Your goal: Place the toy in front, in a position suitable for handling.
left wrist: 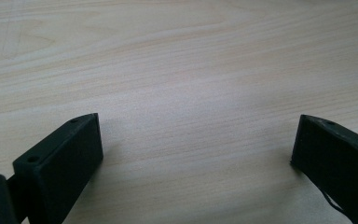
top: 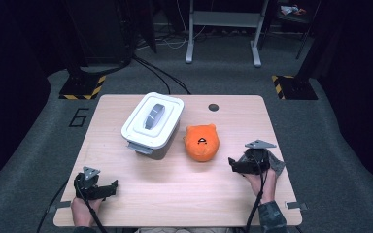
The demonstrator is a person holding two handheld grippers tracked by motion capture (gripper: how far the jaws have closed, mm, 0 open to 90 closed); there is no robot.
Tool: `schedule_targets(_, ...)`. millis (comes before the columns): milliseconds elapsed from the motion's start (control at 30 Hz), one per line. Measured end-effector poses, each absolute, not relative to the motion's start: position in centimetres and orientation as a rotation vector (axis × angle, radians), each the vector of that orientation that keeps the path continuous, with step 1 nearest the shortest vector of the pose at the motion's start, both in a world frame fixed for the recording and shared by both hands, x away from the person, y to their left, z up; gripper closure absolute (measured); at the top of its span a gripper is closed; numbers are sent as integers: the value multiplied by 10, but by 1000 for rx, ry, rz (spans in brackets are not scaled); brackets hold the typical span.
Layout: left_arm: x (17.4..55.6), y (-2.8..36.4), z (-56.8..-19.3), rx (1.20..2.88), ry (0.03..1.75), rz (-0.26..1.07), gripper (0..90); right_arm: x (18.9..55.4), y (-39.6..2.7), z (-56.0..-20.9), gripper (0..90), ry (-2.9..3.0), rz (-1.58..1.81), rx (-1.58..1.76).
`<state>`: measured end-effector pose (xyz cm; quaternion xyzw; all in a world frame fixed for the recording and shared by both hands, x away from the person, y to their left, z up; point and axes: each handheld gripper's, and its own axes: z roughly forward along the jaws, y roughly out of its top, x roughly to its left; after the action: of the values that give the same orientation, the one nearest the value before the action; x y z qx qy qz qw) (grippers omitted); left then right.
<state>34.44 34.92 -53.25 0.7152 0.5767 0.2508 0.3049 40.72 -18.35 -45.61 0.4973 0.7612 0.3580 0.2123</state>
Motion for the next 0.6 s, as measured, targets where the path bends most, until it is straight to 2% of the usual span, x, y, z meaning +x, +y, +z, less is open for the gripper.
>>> schedule_targets(600, 344, 349, -532, 1893, 1527, 663, 14, 435, -131, -436, 46, 2202, 1028, 1293)
